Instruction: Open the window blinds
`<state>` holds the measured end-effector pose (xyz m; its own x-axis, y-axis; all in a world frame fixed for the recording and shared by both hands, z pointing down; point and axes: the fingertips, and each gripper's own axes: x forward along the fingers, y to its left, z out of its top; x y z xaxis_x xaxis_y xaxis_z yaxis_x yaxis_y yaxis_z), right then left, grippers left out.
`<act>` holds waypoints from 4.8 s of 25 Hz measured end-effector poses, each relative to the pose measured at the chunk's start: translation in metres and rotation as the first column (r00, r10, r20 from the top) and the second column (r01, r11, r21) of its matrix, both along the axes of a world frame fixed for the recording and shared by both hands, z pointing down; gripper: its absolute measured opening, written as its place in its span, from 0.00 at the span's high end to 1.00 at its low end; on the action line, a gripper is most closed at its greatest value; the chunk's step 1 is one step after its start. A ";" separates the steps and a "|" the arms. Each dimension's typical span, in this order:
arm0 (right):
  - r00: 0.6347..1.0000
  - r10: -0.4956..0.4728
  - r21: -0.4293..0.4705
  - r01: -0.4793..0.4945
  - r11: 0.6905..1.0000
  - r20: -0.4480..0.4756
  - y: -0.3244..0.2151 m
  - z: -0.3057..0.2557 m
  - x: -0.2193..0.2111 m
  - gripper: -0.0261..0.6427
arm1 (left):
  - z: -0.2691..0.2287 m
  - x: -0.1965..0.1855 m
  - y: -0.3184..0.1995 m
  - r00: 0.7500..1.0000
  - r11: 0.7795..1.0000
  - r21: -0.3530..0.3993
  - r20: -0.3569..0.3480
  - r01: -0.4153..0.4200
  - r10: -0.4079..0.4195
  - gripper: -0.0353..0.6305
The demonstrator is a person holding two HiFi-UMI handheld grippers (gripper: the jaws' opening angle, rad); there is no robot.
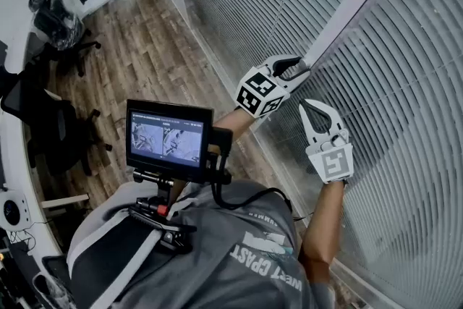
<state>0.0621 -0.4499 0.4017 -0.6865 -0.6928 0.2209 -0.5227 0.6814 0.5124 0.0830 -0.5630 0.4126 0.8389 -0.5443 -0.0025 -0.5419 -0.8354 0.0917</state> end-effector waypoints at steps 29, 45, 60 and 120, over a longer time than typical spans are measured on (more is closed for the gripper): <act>1.000 0.019 -0.011 -0.019 1.000 -0.007 -0.004 0.003 0.003 0.96 | -0.011 0.001 -0.003 0.995 0.991 0.128 0.086 0.036 -0.047 0.76; 1.000 0.017 -0.016 -0.017 1.000 -0.003 -0.005 0.011 0.001 0.96 | 0.001 0.010 0.005 0.780 0.691 0.717 0.486 -0.097 -0.395 0.76; 1.000 0.025 -0.023 -0.025 0.999 -0.007 -0.004 0.012 0.003 0.96 | -0.010 -0.001 -0.006 0.997 0.994 0.077 -0.005 0.073 -0.073 0.76; 0.999 0.048 -0.045 -0.048 0.998 0.004 0.014 0.024 -0.001 0.96 | -0.007 -0.007 -0.007 0.966 0.954 0.291 0.219 0.066 -0.134 0.66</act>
